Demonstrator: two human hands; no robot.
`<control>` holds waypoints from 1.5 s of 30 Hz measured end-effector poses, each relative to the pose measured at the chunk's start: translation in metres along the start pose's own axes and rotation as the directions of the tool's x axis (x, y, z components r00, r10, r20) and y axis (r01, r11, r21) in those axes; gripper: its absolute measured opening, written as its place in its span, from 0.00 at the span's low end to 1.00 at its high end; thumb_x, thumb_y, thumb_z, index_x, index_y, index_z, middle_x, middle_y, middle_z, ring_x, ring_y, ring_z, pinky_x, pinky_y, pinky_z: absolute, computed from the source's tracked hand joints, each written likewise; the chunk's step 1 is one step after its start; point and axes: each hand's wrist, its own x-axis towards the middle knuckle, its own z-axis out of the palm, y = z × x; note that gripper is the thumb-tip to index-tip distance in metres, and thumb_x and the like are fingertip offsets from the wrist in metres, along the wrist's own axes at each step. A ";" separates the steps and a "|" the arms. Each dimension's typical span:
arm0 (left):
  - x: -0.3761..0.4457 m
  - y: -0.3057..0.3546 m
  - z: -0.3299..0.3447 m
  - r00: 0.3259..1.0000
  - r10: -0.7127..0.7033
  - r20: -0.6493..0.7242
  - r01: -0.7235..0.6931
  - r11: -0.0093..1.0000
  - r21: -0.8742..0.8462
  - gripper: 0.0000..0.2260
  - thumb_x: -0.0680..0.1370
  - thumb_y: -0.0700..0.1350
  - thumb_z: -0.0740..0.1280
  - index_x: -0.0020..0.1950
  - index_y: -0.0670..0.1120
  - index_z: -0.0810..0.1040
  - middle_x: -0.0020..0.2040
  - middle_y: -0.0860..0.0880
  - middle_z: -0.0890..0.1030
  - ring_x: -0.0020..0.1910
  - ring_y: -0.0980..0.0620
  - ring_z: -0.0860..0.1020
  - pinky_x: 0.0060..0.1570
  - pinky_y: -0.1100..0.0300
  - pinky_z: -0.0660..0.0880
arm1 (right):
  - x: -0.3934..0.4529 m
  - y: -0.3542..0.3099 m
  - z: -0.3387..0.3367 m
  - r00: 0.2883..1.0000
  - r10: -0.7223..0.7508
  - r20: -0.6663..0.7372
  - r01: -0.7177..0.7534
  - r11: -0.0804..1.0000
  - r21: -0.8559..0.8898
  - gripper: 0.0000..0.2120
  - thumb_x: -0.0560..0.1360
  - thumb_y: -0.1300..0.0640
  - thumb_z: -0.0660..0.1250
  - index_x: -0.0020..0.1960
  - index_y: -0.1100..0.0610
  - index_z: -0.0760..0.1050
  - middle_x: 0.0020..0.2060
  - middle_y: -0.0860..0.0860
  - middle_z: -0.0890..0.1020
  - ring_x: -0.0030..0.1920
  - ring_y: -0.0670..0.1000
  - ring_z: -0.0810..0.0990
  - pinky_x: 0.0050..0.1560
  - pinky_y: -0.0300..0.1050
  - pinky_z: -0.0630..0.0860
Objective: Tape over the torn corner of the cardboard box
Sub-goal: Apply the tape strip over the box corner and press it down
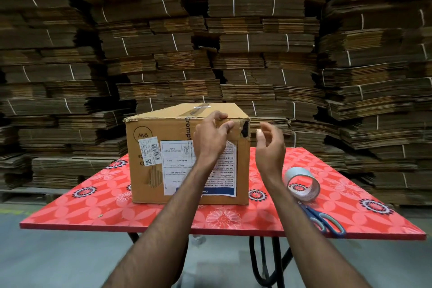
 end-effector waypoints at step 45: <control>-0.002 0.000 -0.006 0.998 0.056 -0.032 -0.055 0.998 0.021 0.08 0.77 0.51 0.69 0.54 0.53 0.82 0.48 0.54 0.85 0.45 0.56 0.82 0.44 0.56 0.81 | -0.002 -0.016 -0.031 0.689 -0.368 0.625 0.725 0.333 -0.603 0.27 0.85 0.38 0.47 0.81 0.45 0.58 0.80 0.39 0.59 0.82 0.49 0.53 0.74 0.63 0.53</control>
